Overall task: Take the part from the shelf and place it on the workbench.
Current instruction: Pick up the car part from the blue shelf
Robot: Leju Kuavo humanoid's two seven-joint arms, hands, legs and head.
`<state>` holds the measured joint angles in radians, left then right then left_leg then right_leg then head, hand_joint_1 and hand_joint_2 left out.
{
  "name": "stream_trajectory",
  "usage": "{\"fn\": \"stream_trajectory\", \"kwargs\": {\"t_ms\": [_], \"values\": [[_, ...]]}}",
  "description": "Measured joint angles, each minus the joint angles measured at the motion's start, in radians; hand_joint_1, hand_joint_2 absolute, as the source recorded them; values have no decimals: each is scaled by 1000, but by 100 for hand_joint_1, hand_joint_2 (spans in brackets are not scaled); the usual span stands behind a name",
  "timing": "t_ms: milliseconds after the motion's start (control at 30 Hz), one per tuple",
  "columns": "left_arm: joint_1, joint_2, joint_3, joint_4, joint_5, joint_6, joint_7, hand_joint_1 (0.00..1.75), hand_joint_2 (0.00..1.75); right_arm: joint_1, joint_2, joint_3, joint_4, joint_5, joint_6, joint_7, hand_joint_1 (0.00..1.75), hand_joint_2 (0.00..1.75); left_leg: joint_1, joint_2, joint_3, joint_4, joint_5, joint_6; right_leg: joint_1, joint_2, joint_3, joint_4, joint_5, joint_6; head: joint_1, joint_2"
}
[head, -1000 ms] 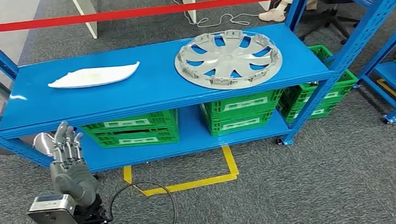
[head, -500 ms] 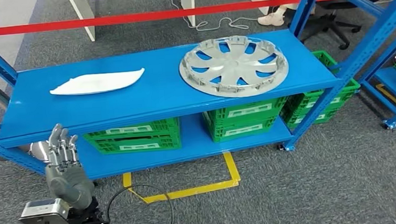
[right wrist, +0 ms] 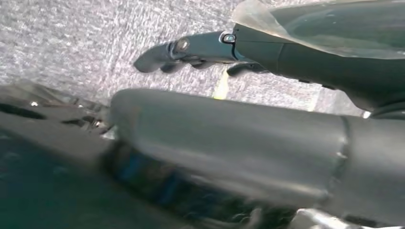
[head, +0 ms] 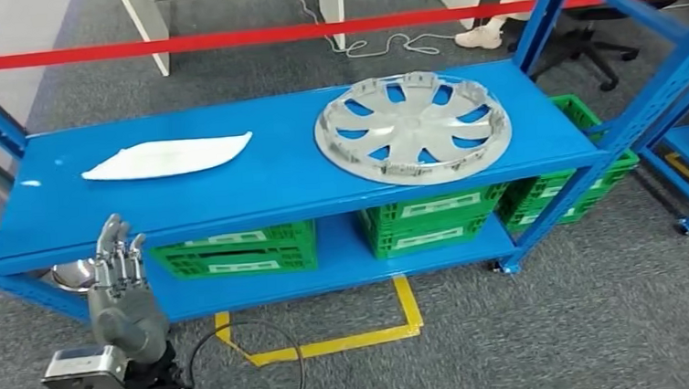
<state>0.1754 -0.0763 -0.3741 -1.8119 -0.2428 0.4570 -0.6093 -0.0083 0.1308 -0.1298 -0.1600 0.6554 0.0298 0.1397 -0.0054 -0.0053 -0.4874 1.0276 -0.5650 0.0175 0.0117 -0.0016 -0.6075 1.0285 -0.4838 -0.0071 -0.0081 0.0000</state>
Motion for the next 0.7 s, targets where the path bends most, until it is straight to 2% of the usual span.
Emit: {"fn": "stream_trajectory", "kwargs": {"t_ms": [67,100,167,200,233,267,333,400,467,500,567,633,667,700], "values": [[-2,0,0,-3,0,0,0,0,0,1,0,0,0,0,0,0,0,0,0,0,-10,47,-11,-9,-9,0,27,-14,-2,-8,-5,0],[-3,1,0,-4,0,0,0,0,0,-1,0,0,0,0,-1,0,0,0,2,1,-37,98,-28,-15,-11,-1,36,-20,-4,-11,-7,0],[-4,1,0,-4,0,0,-1,0,0,-4,0,0,0,0,-1,0,0,0,8,1,-112,218,-77,-26,-14,1,50,-24,-14,-15,-11,0],[-3,2,0,-4,0,0,-1,0,0,-4,0,0,0,0,-1,-1,0,0,12,1,-145,258,-93,-31,-14,2,57,-24,-21,-15,-11,0],[-2,2,0,-4,0,0,-1,0,0,-3,0,0,0,0,-1,-1,0,0,14,1,-165,267,-89,-34,-15,2,66,-24,-29,-14,-11,0],[-2,2,0,-4,0,0,0,0,0,-2,0,0,0,0,-1,0,0,0,17,1,-169,245,-62,-37,-16,3,77,-24,-37,-12,-11,0],[-2,3,0,-4,-3,-6,3,0,0,0,0,-1,0,-2,-1,-1,0,0,19,1,-149,133,43,-37,-17,4,97,-24,-55,-6,-11,0],[-5,3,0,-3,-9,-19,12,0,0,-4,0,-2,0,-5,-2,-1,0,0,16,3,-133,43,87,-29,-16,7,109,-22,-71,7,-12,0],[-10,3,-3,-2,-22,-36,22,0,0,-7,0,-3,0,-4,-2,0,0,0,12,4,-130,22,81,-14,-13,7,118,-14,-78,23,-13,0],[-15,3,-5,-2,-30,-43,27,0,0,-8,0,-3,-1,-3,-2,1,0,0,13,3,-124,18,90,-6,-13,5,119,-10,-80,29,-14,0],[-27,3,-10,-2,-41,-52,33,0,0,-9,0,-4,-1,-1,-2,2,0,0,16,1,-109,12,89,6,-14,4,107,21,-95,39,-10,0],[-35,2,-15,-2,-45,-55,36,0,0,-13,0,-4,-1,0,-2,3,0,0,18,2,-98,9,82,14,-16,4,51,114,-139,47,-4,0],[-37,2,-17,-2,-46,-56,37,0,0,-14,0,-4,-1,0,-1,3,0,0,17,2,-96,9,77,16,-17,3,9,176,-164,50,-1,0],[-38,2,-18,-2,-46,-57,37,0,0,-13,0,-4,-1,0,-1,3,0,0,16,2,-93,10,73,17,-17,3,-29,225,-178,52,0,0]]}}
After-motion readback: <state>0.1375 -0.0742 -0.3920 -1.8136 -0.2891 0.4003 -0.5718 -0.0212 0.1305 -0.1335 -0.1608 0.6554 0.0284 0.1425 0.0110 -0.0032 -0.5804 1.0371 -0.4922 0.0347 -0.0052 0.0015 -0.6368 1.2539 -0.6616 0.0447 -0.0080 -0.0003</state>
